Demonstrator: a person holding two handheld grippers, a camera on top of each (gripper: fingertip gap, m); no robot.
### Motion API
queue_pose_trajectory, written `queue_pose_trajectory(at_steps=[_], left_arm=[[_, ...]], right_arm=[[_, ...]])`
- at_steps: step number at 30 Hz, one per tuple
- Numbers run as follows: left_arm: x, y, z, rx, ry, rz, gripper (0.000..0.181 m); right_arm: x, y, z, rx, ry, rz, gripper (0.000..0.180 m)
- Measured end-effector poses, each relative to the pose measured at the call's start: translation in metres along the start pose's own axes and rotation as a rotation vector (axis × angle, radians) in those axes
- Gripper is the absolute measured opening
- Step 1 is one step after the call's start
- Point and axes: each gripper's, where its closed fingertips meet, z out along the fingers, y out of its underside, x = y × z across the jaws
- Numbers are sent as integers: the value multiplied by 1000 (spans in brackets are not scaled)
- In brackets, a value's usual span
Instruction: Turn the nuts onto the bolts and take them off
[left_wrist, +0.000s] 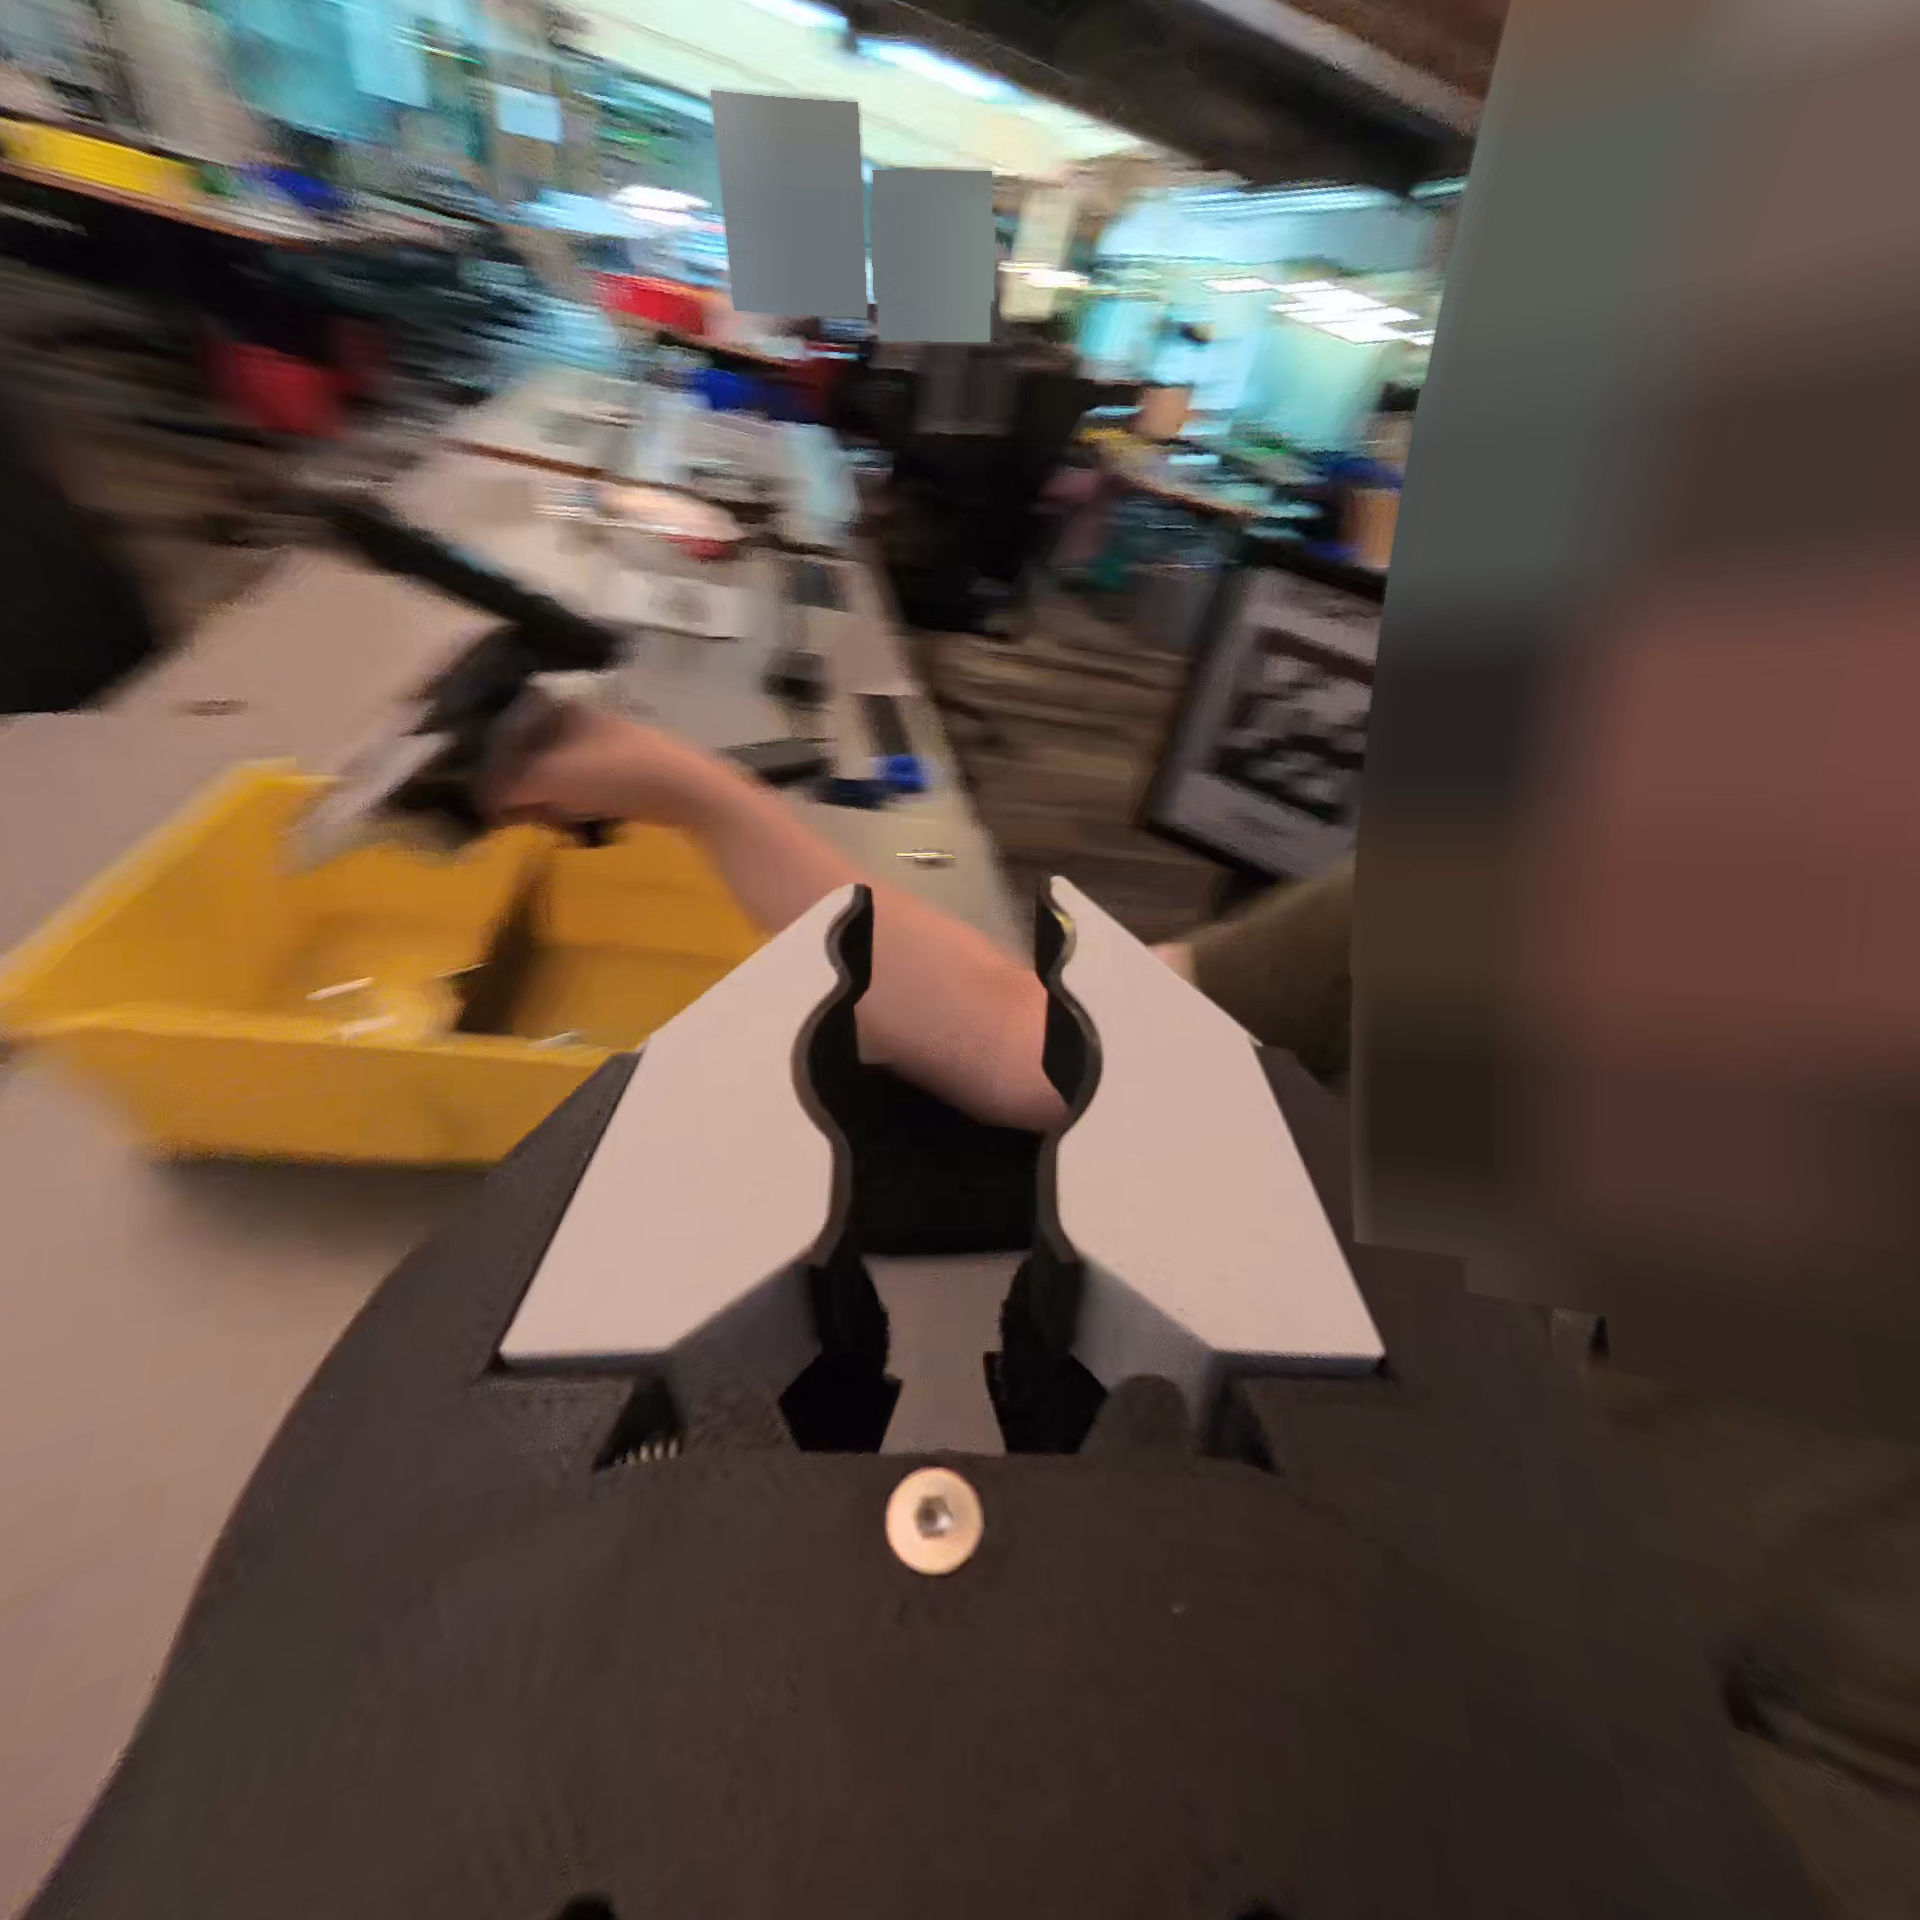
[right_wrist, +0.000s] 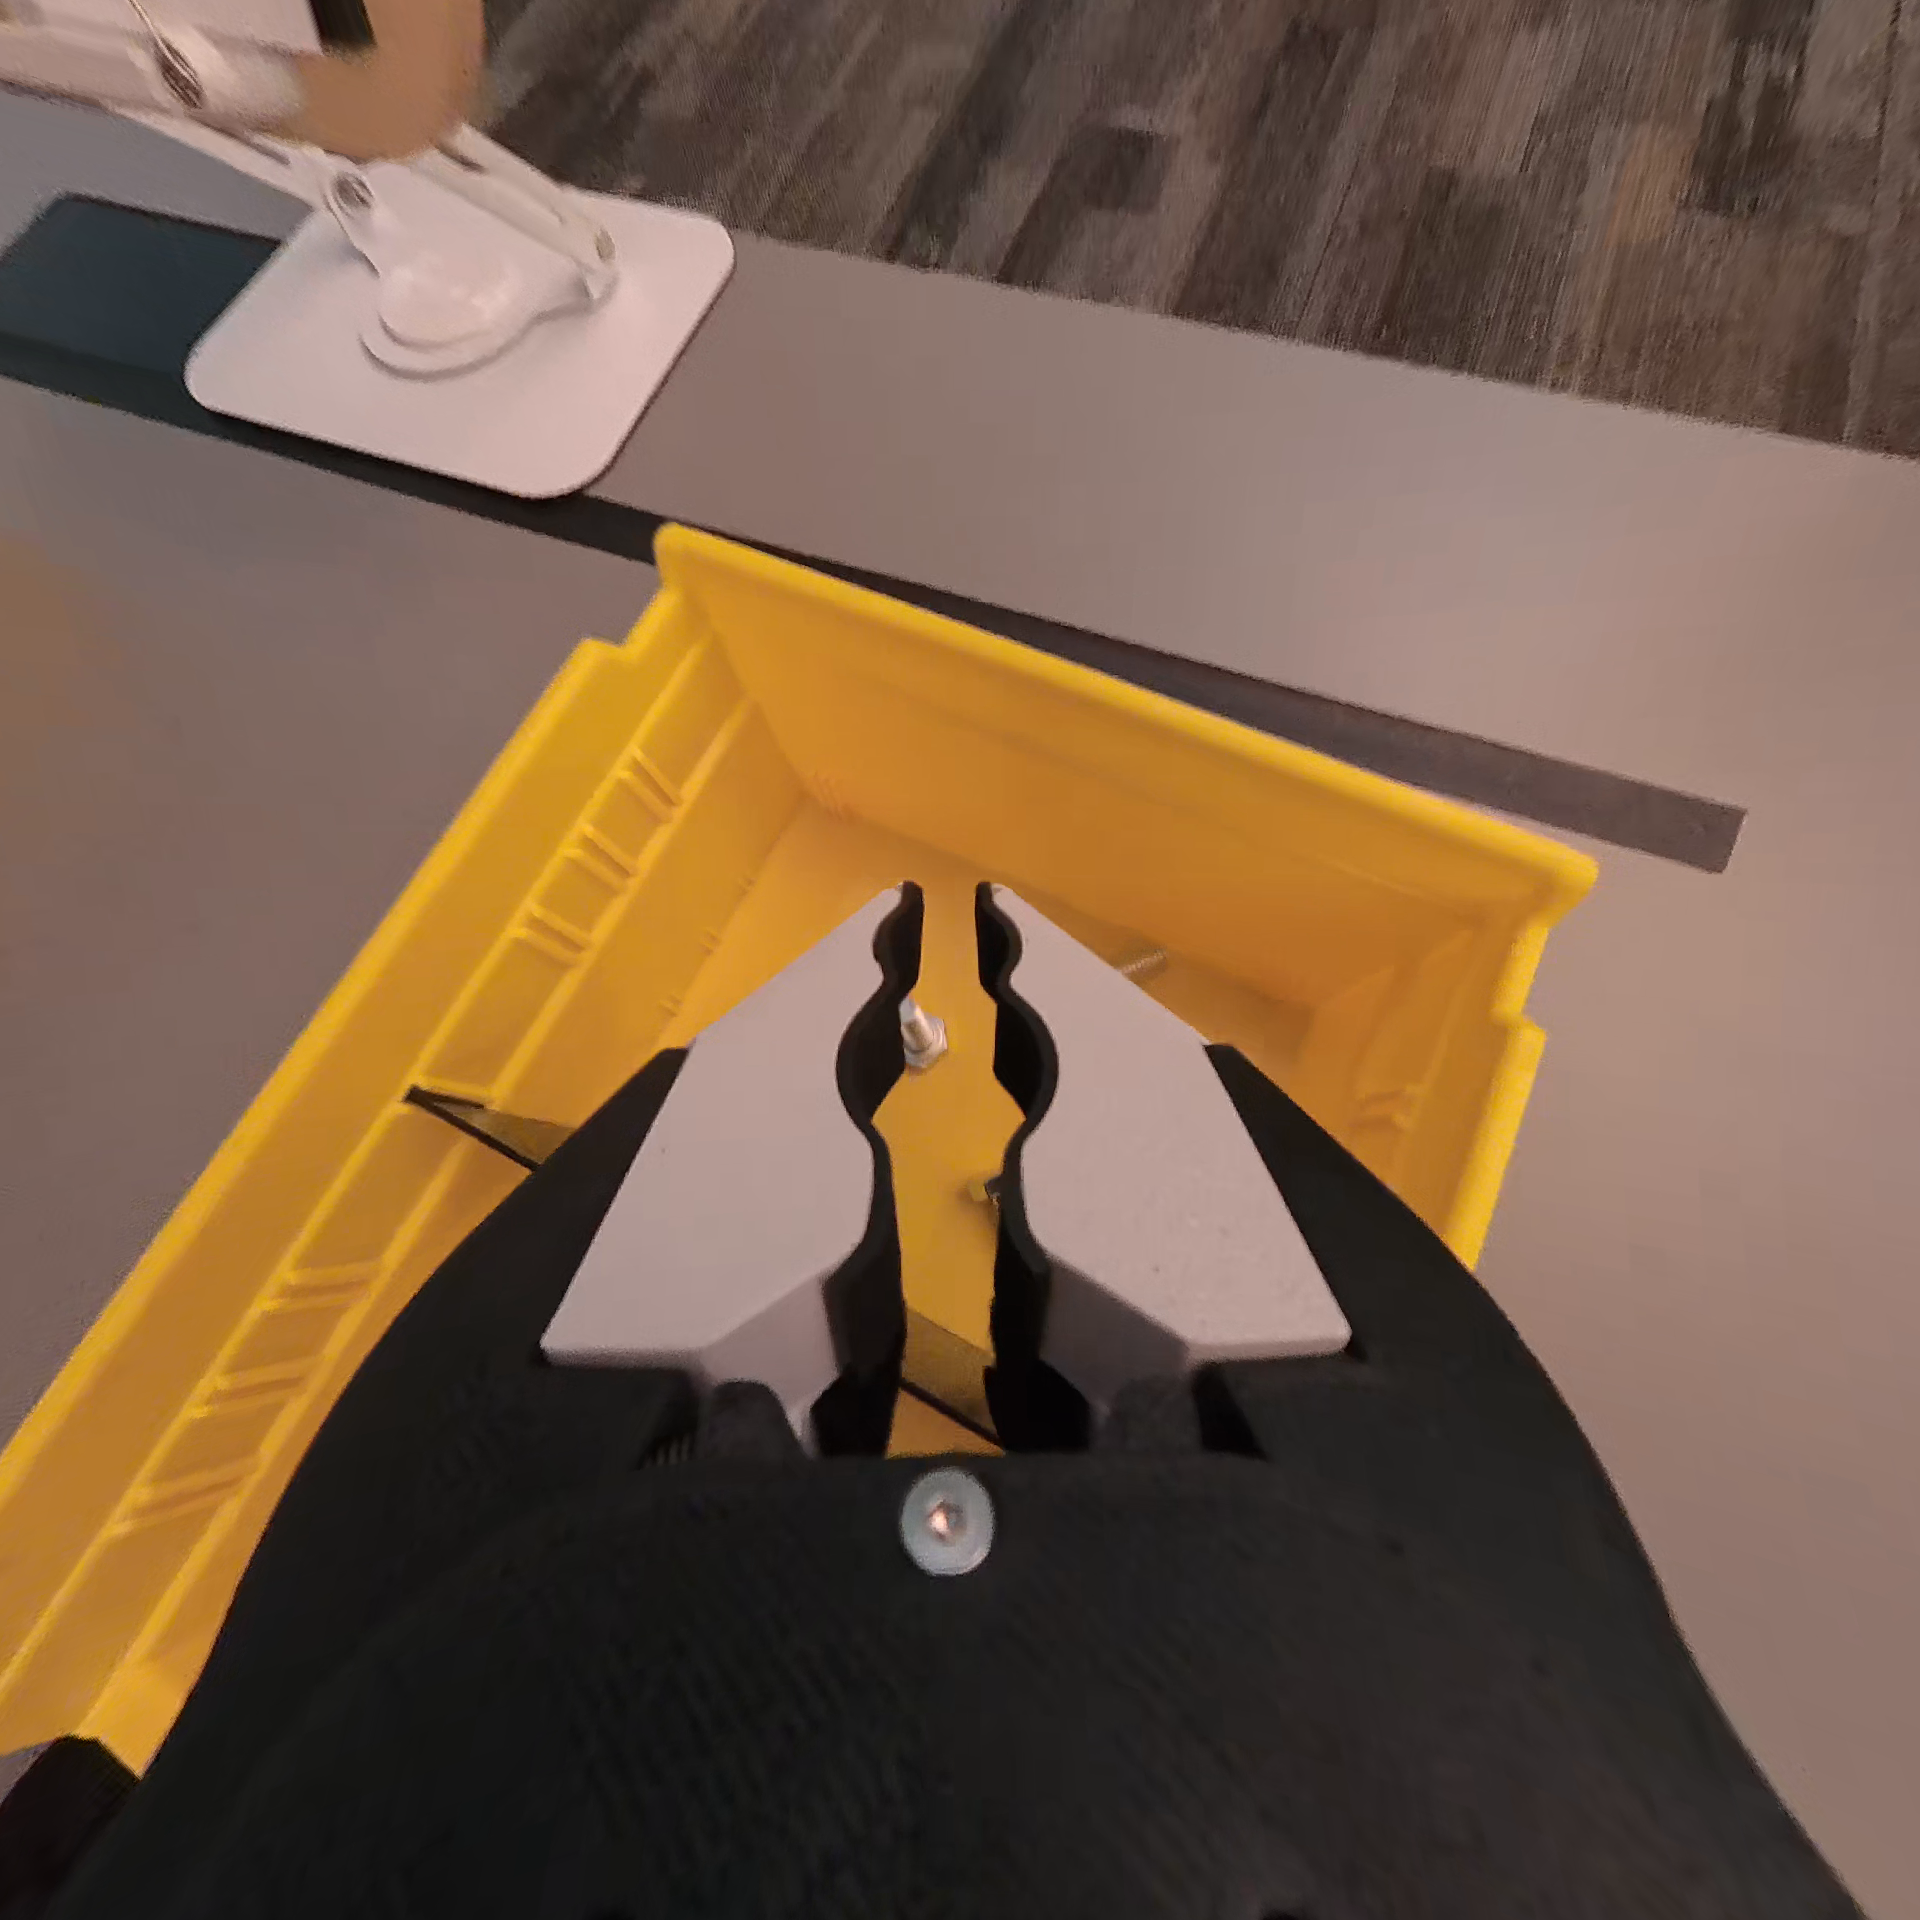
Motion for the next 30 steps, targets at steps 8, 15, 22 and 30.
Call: queue_pose_trajectory(at_steps=[8, 15, 22, 30], left_arm=[[-120, 39, -204, -230, -1247, 125, 45], [-129, 110, -330, -536, -1690, -128, 53], [-134, 200, -371, -734, -1652, -510, 49], [-149, 251, -371, -670, -1496, -675, 37]], right_arm=[[-11, -24, -11, 102, -15, -41, 9], [-20, -19, -4, 45, 12, -118, 10], [-50, -30, -7, 47, -17, -197, 12], [-78, -23, 5, -37, -18, -309, 13]])
